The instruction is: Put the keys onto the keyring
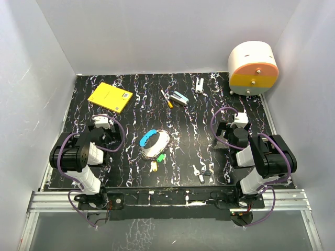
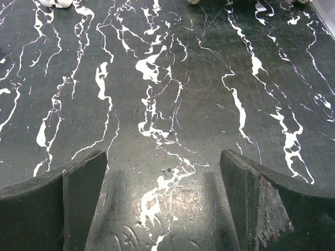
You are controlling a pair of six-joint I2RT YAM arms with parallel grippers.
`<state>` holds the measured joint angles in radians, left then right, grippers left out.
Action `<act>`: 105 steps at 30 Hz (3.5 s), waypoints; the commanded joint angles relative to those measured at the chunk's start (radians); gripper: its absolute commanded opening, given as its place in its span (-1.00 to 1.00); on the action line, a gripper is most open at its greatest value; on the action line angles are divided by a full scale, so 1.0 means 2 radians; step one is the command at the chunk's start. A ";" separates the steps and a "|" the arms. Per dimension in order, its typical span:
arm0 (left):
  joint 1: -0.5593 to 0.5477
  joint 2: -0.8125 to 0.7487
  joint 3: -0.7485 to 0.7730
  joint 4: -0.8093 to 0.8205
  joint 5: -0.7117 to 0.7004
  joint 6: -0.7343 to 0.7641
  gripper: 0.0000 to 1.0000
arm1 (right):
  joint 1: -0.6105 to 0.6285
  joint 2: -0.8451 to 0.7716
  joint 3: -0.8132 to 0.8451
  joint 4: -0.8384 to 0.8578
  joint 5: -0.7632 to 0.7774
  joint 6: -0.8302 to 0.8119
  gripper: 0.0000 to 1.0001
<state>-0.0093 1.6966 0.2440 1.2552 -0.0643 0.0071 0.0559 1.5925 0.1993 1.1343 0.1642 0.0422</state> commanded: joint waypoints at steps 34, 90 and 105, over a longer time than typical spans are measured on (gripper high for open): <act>-0.001 -0.132 0.285 -0.478 0.400 0.224 0.89 | 0.067 -0.209 0.159 -0.393 -0.052 0.081 0.49; -0.250 -0.050 0.260 -0.429 0.318 0.246 0.65 | 0.331 -0.165 0.229 -0.607 -0.048 0.316 -0.19; -0.266 -0.062 0.222 -0.542 0.371 0.341 0.60 | 0.334 -0.142 0.222 -0.584 -0.077 0.299 -0.19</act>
<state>-0.5388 1.6268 0.6994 0.2756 0.6212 0.5999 0.7136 1.2858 0.6132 -0.1066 0.0433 0.6624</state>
